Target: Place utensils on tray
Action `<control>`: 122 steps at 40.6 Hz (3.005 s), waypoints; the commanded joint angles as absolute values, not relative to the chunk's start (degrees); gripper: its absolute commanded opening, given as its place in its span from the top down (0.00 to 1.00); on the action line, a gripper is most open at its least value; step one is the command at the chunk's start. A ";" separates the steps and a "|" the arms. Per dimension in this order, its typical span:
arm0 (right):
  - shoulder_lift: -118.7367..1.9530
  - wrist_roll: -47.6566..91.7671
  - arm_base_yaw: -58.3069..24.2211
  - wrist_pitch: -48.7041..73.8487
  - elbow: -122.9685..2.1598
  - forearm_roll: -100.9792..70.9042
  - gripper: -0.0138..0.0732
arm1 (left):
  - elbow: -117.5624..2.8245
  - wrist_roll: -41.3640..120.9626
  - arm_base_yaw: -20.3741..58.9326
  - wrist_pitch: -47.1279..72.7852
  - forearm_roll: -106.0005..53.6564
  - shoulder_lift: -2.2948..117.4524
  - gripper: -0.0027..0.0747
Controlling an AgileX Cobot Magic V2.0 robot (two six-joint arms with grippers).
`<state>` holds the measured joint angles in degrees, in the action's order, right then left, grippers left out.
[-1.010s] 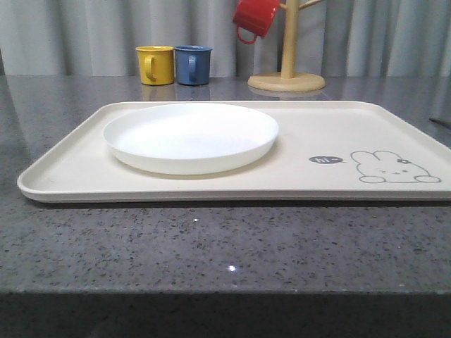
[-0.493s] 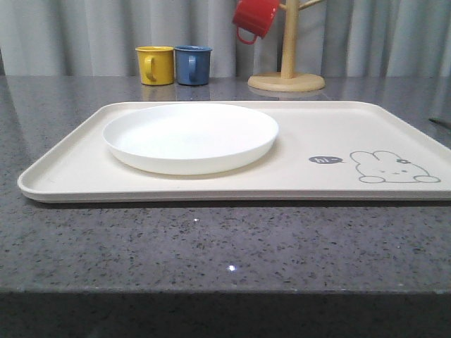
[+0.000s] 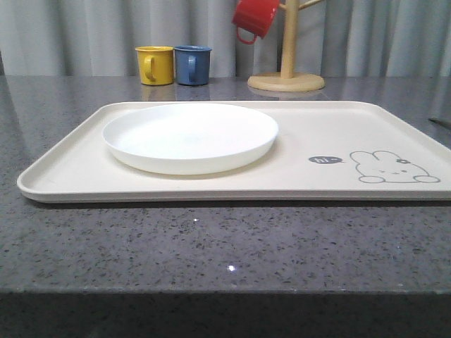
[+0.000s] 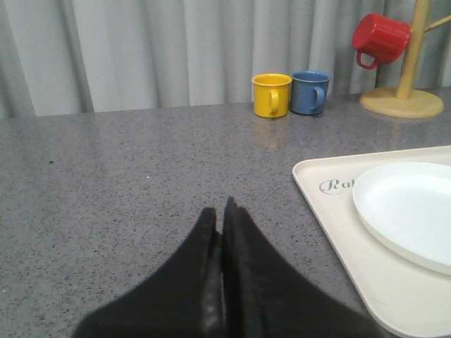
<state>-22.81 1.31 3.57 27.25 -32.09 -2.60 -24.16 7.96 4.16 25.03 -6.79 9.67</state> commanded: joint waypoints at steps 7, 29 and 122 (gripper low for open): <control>-23.51 1.53 3.71 23.04 -34.03 -2.25 0.15 | -25.61 7.34 4.03 20.02 -7.19 10.26 0.99; -24.52 1.53 3.71 22.22 -34.56 -2.31 0.15 | -25.61 7.34 4.03 20.02 -7.19 10.26 0.99; -93.15 1.53 1.80 55.09 -77.74 -2.02 0.90 | -25.61 7.34 4.03 20.02 -7.19 10.26 0.99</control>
